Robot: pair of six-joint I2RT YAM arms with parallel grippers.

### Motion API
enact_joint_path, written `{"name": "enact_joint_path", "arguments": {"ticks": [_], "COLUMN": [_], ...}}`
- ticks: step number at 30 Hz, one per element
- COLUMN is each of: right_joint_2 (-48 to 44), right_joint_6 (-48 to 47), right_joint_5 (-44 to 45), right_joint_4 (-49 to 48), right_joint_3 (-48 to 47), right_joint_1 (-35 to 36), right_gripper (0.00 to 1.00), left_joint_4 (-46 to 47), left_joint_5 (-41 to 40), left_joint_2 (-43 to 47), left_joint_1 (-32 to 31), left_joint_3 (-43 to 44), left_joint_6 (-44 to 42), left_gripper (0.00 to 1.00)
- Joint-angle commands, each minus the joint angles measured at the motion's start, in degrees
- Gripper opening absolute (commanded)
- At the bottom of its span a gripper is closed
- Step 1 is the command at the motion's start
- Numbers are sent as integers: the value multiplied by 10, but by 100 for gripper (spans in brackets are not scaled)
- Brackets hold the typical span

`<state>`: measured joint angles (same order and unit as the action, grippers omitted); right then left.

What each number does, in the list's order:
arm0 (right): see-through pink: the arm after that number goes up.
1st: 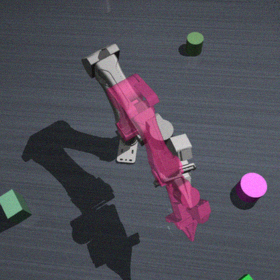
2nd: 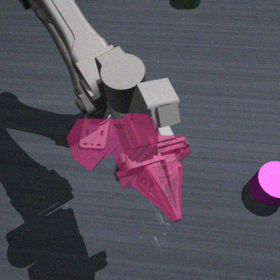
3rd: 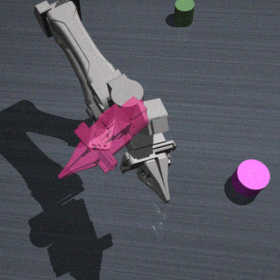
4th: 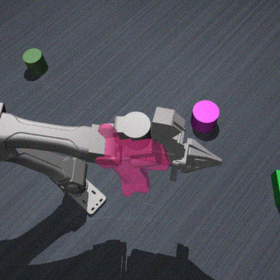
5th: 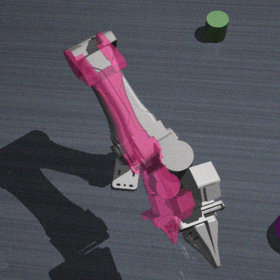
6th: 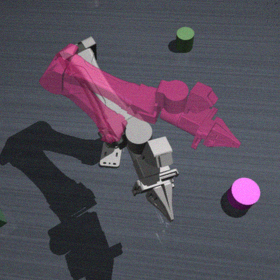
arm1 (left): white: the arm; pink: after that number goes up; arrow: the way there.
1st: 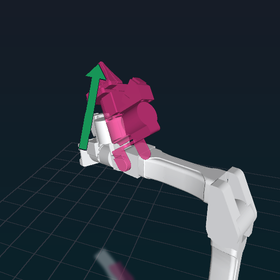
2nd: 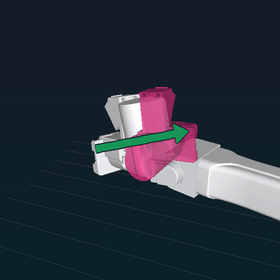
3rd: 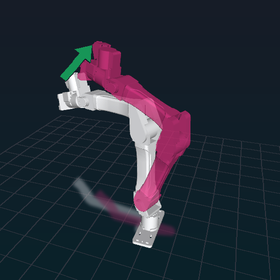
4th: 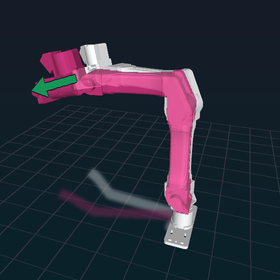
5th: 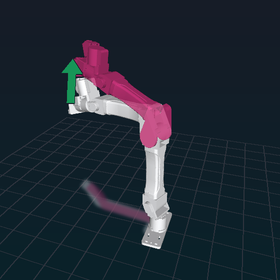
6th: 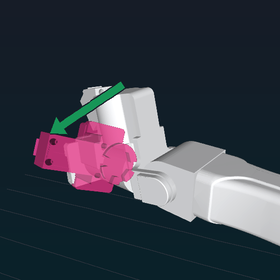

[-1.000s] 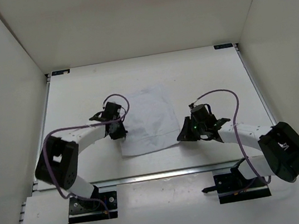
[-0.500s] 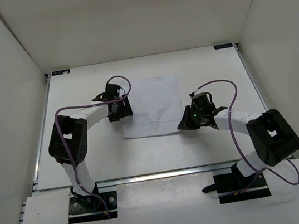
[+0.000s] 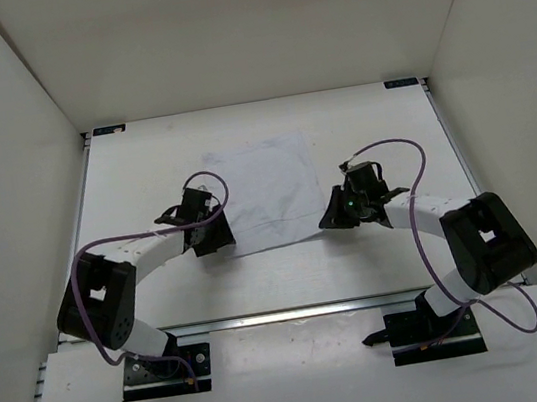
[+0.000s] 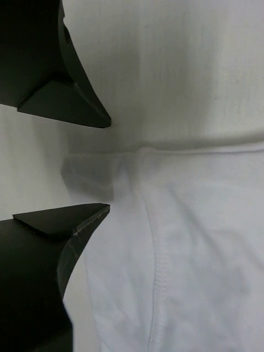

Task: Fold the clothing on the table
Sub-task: Flatten the skirt out

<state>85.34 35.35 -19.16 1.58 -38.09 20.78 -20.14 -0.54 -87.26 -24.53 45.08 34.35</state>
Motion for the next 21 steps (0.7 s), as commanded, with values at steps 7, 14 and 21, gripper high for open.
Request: {"name": "enact_joint_path", "arguments": {"ticks": [7,14,21], "right_joint_2": [-20,-26,-26], "right_joint_6": [5,17,17], "right_joint_5": [36,29,24], "right_joint_4": [-25,-33,-31], "right_joint_3": [7,18,19], "right_joint_1": [30,30,50], "right_gripper": [0,0,0], "left_joint_4": [2,24,53], "left_joint_5": [-10,-29,-18], "left_joint_2": [115,132,108], "left_joint_1": [5,-1,2], "left_joint_3": [-71,-118,-132], "left_joint_6": [75,100,112], "left_gripper": [70,51,56]}}
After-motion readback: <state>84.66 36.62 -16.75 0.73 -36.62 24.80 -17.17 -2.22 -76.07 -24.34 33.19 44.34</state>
